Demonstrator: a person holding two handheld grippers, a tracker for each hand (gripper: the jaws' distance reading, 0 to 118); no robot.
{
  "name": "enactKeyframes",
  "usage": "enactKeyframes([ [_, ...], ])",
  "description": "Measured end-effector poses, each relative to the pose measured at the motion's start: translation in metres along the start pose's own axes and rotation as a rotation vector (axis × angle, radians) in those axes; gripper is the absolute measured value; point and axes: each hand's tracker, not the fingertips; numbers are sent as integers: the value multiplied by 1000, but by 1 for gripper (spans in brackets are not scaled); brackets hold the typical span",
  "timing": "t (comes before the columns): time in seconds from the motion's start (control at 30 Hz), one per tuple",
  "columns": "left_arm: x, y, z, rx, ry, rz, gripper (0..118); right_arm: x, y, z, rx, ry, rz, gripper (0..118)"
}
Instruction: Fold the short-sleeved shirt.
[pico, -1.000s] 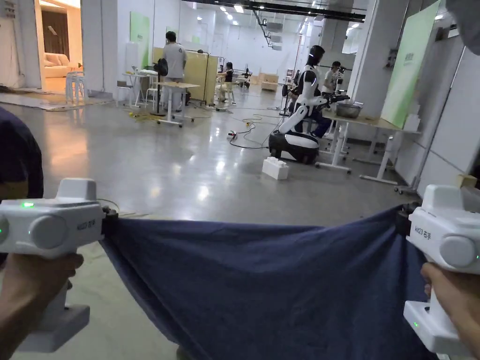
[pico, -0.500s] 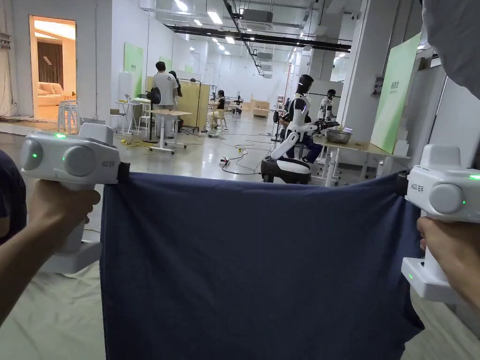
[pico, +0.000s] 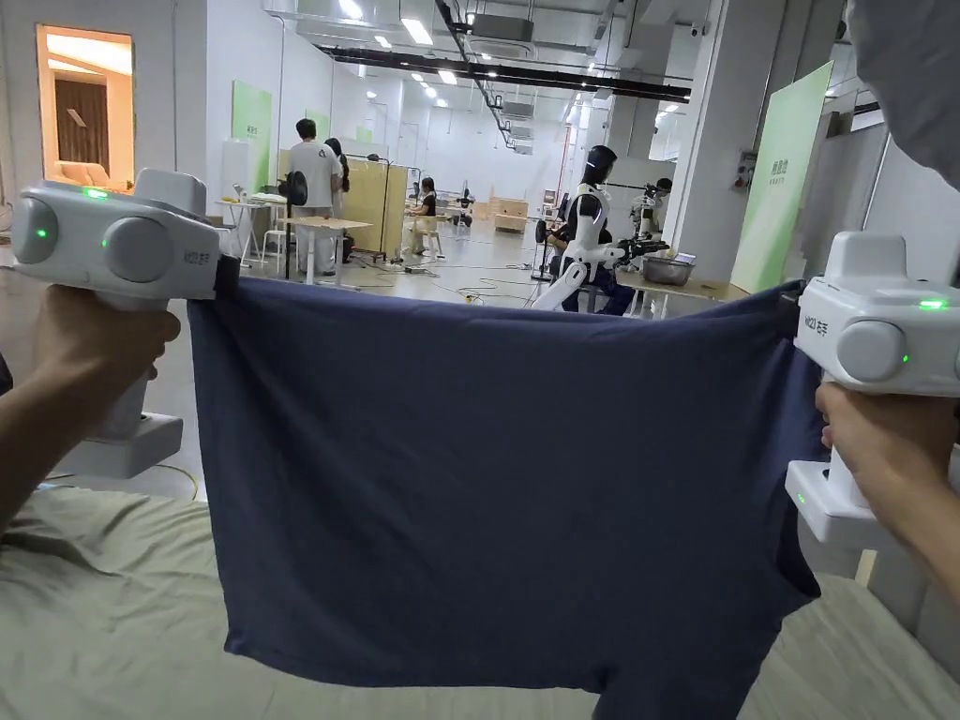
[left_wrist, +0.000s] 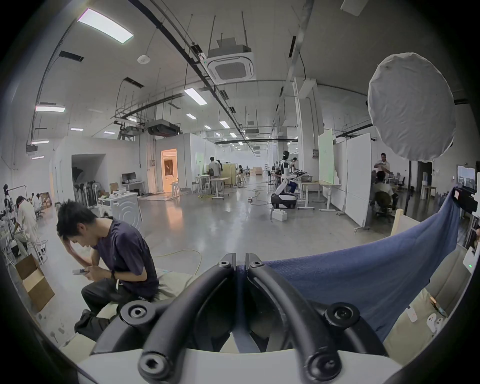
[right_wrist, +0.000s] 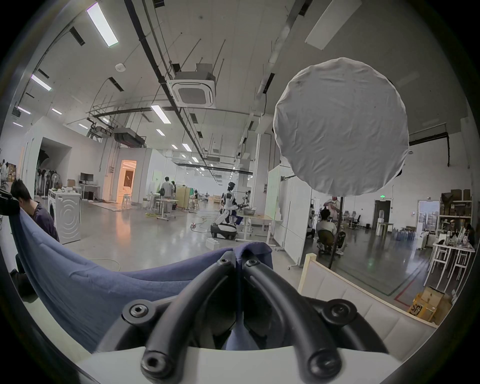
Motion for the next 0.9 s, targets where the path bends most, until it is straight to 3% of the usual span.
enactKeyframes([
  [0.1, 2, -11, 8, 1, -4, -52, 6, -2, -10, 8, -5, 17, 7, 3],
  [0.4, -10, -106, 51, -87, -40, -25, 6, 0, -80, 59, -110, 55, 16, 3],
  [0.67, -19, -187, 139, -126, -87, 5, 6, 16, -131, 163, -163, 77, 48, 3],
  [0.9, -36, -237, 219, -146, -112, 28, 6, 30, -160, 254, -209, 105, 31, 3],
])
